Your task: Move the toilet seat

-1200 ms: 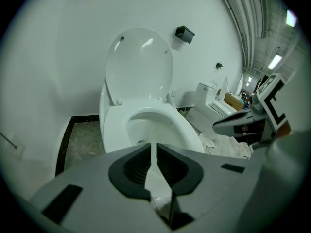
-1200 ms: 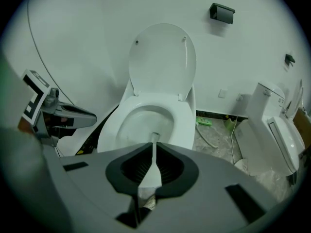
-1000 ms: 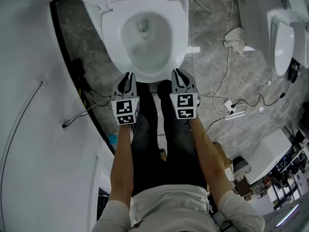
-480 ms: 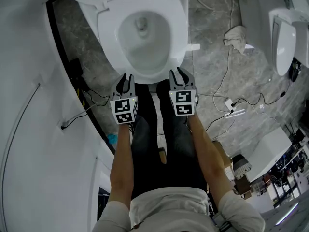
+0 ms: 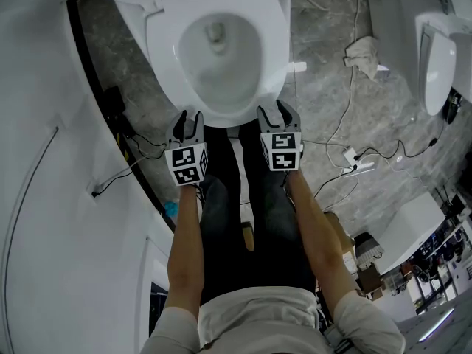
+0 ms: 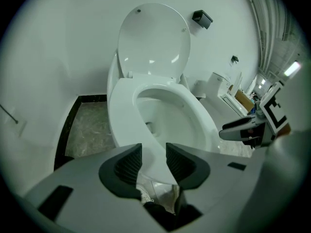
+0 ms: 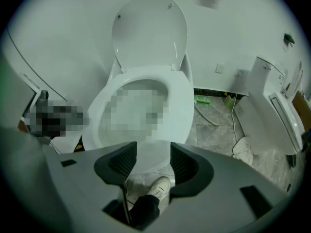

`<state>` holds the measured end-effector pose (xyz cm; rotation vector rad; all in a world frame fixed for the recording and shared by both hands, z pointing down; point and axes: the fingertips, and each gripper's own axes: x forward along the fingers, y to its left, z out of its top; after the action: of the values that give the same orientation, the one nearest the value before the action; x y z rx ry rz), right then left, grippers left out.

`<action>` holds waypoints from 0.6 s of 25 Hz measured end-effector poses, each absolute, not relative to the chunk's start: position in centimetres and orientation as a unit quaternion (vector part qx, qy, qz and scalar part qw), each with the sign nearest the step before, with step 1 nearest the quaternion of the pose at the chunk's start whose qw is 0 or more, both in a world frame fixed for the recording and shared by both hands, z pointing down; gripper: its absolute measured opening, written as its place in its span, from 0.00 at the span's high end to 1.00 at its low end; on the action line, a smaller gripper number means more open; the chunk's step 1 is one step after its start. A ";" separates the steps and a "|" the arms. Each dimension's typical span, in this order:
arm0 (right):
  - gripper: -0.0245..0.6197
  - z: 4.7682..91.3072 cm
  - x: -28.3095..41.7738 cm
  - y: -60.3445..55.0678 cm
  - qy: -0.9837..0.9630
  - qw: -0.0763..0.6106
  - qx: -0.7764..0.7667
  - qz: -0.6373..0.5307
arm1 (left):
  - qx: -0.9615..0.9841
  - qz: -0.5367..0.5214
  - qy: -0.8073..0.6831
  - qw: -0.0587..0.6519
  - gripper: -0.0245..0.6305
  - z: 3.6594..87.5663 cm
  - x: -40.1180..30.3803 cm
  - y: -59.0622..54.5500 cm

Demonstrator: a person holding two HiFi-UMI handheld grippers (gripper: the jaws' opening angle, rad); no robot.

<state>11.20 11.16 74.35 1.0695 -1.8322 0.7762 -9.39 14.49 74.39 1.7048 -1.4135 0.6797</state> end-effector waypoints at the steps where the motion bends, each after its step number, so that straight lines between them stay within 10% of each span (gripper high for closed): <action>1: 0.60 74.5 11.2 11.2 -0.732 0.427 0.427 0.314 | 0.673 0.269 -0.560 0.401 0.73 74.5 -9.5 14.5; 15: 0.40 76.7 11.1 12.2 -0.710 0.409 0.437 0.371 | 0.638 0.266 -0.574 0.438 0.49 76.9 -10.4 15.4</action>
<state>11.09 12.17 76.69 1.0999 -1.7895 0.9350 -10.41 15.43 76.90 1.5863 -1.4276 0.6608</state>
